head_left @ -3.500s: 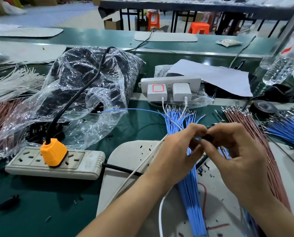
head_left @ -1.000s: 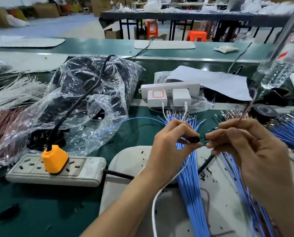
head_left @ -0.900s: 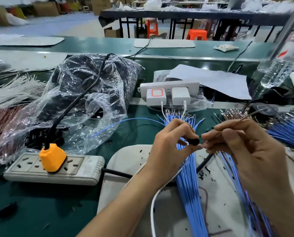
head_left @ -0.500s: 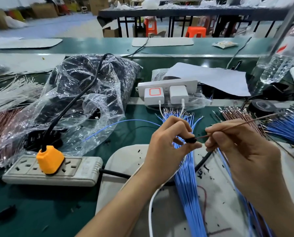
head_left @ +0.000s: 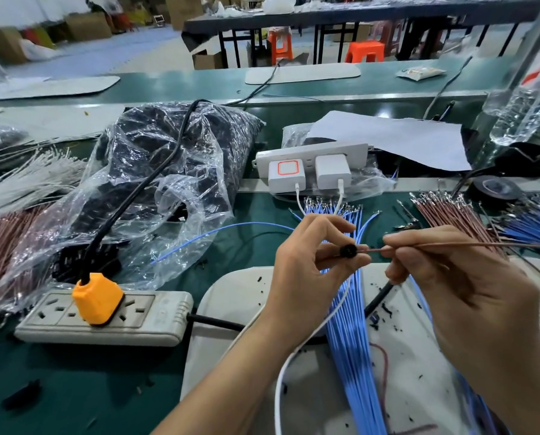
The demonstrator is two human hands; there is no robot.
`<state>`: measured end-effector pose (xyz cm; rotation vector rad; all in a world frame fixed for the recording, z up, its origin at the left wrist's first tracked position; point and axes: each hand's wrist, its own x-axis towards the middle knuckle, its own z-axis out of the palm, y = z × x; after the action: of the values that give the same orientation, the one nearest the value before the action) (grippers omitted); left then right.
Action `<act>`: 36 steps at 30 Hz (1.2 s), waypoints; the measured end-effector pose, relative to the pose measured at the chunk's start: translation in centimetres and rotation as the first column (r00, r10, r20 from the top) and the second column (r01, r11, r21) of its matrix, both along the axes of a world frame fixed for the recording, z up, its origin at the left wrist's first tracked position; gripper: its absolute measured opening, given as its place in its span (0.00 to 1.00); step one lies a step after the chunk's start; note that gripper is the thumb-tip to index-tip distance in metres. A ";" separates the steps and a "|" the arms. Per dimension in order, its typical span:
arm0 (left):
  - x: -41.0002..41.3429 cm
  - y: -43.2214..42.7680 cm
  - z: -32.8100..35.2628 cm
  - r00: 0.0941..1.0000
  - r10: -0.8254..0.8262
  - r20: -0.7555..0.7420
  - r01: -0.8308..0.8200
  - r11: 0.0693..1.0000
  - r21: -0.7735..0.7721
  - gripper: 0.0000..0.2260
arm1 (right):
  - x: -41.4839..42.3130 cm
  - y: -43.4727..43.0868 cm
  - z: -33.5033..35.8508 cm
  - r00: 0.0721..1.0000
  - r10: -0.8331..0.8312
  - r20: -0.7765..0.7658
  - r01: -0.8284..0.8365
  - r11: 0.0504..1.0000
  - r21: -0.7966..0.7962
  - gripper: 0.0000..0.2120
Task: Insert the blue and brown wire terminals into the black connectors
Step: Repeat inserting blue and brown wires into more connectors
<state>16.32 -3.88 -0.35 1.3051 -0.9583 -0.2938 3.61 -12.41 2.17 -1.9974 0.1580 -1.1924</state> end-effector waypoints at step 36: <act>0.1 0.0 -0.2 0.923 0.067 0.378 -0.093 0.994 0.050 0.07 | 0.5 -0.7 -1.0 0.998 0.054 -0.036 -0.033 0.898 0.439 0.18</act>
<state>16.44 -3.87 -0.52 1.4905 -1.2215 -0.0083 4.13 -13.16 1.16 -1.6218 0.3706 -0.9774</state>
